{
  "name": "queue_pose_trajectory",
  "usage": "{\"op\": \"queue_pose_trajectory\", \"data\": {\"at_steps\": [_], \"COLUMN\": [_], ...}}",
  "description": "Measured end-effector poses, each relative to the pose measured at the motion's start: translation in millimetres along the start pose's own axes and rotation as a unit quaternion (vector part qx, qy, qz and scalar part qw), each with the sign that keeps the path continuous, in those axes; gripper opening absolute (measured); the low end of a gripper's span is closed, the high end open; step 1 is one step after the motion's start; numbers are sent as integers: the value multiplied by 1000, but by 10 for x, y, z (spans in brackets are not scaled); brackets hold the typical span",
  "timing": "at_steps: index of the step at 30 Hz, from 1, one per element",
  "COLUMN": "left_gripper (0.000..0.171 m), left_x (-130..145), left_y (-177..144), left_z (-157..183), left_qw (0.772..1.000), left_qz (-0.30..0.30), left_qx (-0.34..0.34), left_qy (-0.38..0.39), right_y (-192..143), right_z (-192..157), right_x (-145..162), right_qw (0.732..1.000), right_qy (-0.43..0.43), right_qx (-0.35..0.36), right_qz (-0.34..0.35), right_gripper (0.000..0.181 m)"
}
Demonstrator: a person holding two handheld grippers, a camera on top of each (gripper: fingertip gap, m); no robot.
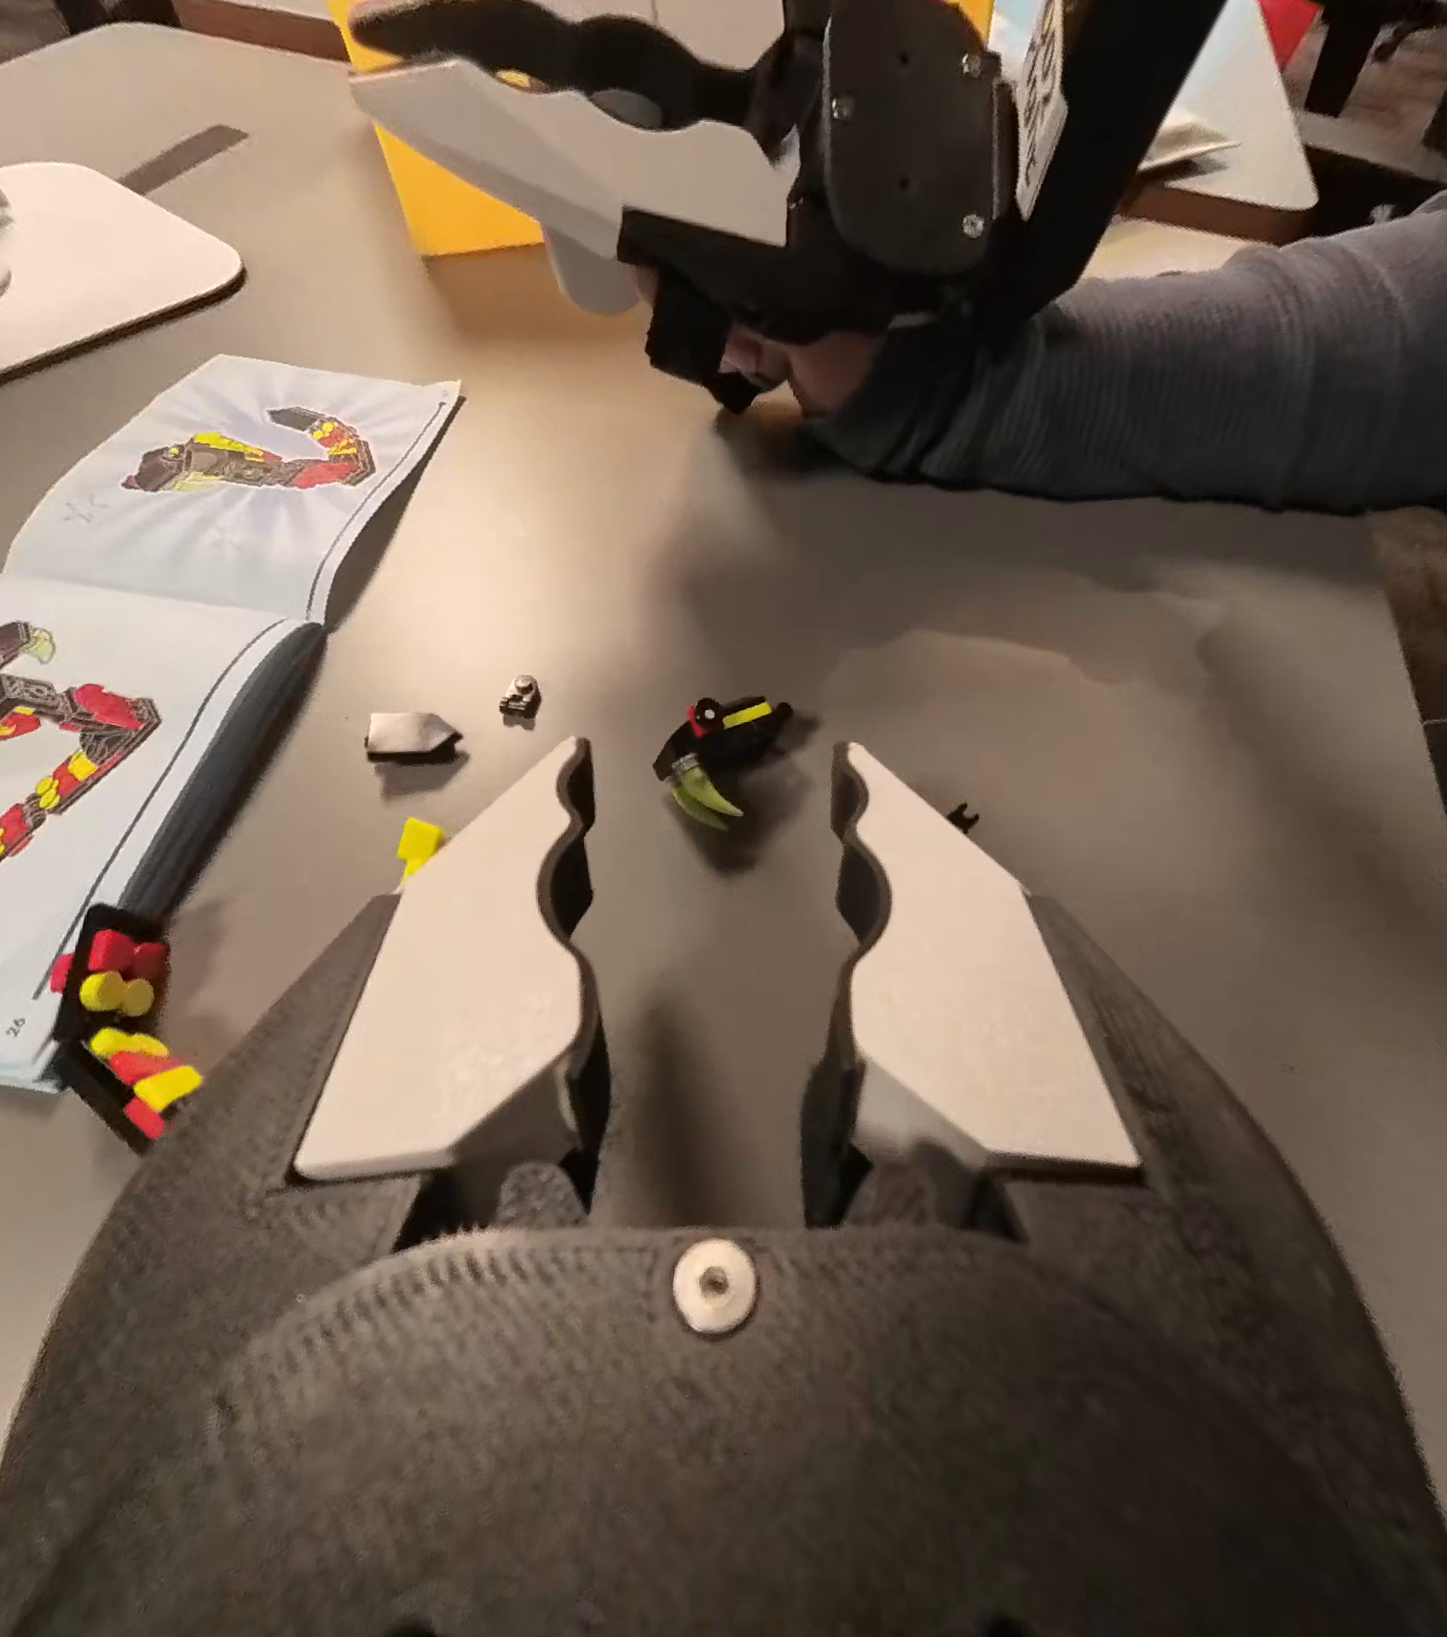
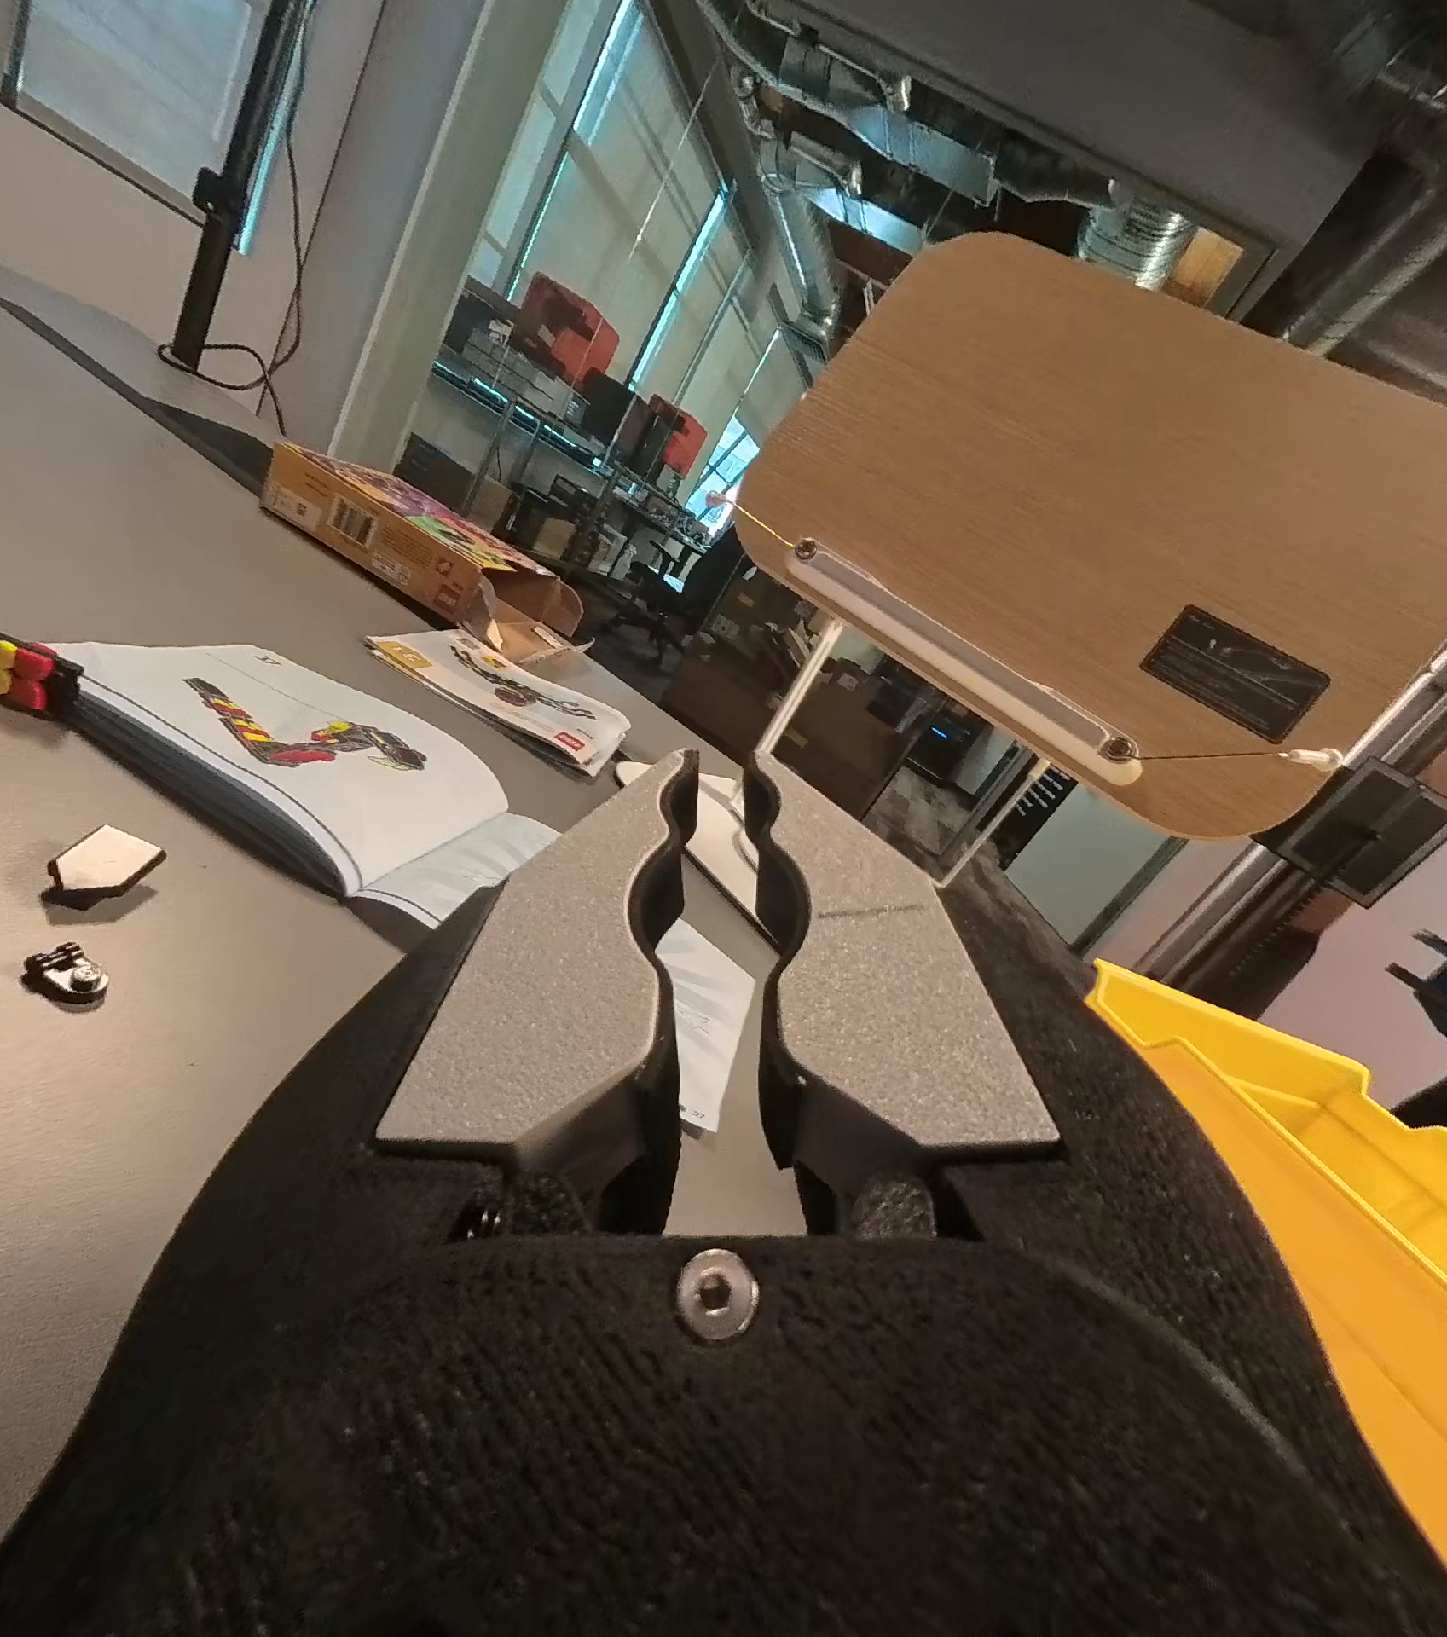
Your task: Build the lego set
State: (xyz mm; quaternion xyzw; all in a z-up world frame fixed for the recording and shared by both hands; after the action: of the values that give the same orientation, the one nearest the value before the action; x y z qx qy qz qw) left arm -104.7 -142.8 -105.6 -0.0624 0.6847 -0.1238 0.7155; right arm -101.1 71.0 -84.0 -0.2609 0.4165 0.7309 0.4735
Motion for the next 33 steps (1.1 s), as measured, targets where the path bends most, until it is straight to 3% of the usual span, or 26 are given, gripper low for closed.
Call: {"op": "queue_pose_trajectory", "data": {"at_steps": [9, 20, 33], "left_gripper": [55, 46, 56], "left_x": [56, 84, 32], "left_y": [107, 139, 316], "left_z": [-15, 27, 68], "left_qw": [998, 998, 990], "left_qz": [-45, -62, -85], "left_qx": [-2, -13, 45], "left_qy": [-44, -26, 104], "right_y": [0, -1, 4], "right_z": [-81, -91, -102], "right_x": [-33, -34, -26], "right_qw": [999, 999, 999], "right_qy": [-31, -34, -36], "right_qx": [-19, -23, -27], "right_qz": [5, 4, 2], "right_gripper": [8, 7, 7]}}
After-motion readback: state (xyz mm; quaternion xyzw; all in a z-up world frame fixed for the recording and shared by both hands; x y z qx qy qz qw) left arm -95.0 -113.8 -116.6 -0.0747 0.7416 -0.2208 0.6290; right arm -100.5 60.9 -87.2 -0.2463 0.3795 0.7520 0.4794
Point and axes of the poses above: each gripper's, where its closed fingertips meet, y out along the fingers, x out of its underside, z = x × y across the jaws, the point moved 8 cm from there along -y, back along the fingers, and after that the axes turned 13 degrees about z, right-handed, at the moved point
